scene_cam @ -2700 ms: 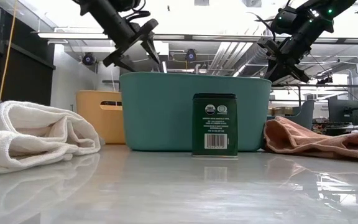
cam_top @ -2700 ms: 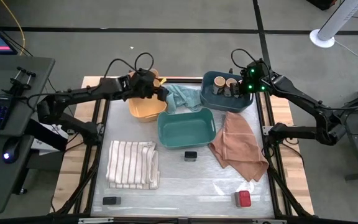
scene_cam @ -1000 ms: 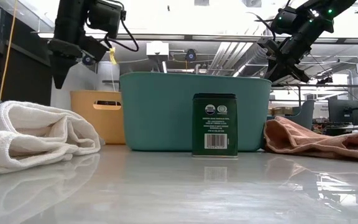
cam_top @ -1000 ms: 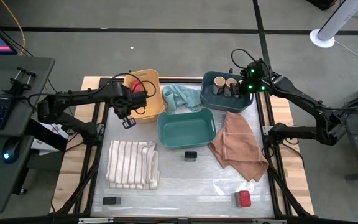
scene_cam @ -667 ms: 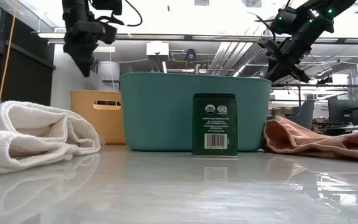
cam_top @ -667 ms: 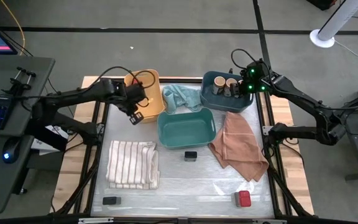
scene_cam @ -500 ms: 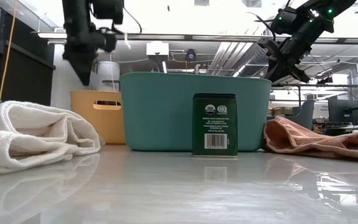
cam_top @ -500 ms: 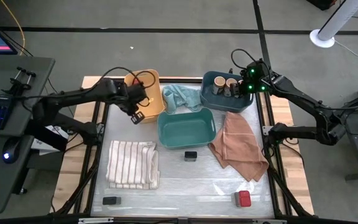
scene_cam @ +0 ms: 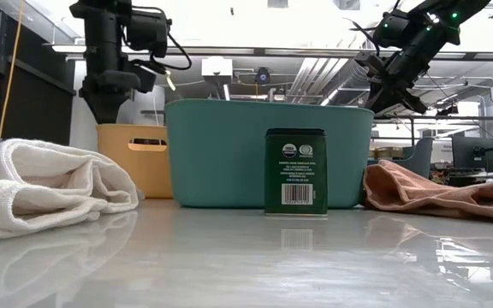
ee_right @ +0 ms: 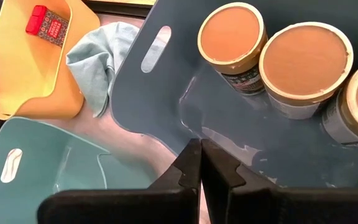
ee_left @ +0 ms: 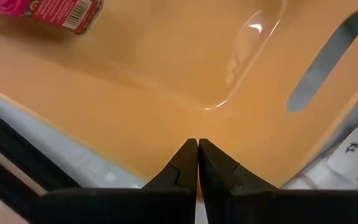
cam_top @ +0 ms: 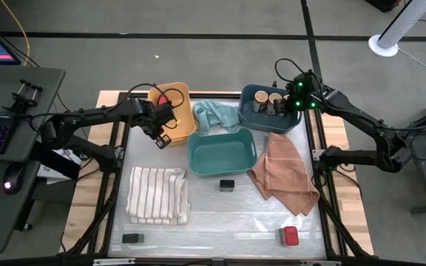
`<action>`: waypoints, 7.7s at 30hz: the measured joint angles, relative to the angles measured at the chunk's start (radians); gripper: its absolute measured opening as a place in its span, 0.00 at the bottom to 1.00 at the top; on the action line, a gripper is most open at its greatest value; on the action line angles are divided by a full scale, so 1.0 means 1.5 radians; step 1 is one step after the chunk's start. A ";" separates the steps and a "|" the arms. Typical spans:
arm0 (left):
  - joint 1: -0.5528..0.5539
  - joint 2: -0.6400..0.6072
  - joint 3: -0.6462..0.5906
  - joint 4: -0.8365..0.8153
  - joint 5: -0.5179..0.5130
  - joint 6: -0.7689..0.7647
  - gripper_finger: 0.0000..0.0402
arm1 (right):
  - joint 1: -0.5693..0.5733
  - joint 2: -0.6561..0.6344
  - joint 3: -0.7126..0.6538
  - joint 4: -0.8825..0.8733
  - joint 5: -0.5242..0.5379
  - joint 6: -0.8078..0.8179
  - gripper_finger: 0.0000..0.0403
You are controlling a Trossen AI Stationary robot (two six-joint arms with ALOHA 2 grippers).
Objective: Sort spices by type
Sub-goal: Adjust the yellow bin on the table, then put the red seasoning can into the yellow bin
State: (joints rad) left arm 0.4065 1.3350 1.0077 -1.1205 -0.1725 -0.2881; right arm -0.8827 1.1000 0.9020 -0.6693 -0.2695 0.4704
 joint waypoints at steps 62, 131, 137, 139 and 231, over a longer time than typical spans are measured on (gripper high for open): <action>-0.369 -0.450 -0.143 0.483 -0.073 -0.247 0.00 | 0.709 -0.036 0.000 0.271 -0.112 0.439 0.34; -0.430 -0.524 -0.143 0.481 -0.067 -0.202 0.00 | 1.182 0.215 0.202 -0.288 0.093 1.273 0.91; -0.430 -0.524 -0.143 0.481 -0.067 -0.202 0.00 | 1.182 0.317 0.342 -0.382 0.084 1.291 0.91; -0.430 -0.524 -0.143 0.481 -0.066 -0.202 0.00 | 1.182 0.353 0.356 -0.382 0.084 1.292 0.91; -0.430 -0.537 -0.144 0.595 0.011 -0.079 0.00 | 0.579 0.322 0.240 0.427 0.304 0.449 0.52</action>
State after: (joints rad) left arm -0.2382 0.5300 0.7918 -0.2286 -0.1562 -0.4062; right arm -0.0135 1.5822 1.2625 -0.0281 0.1862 1.1435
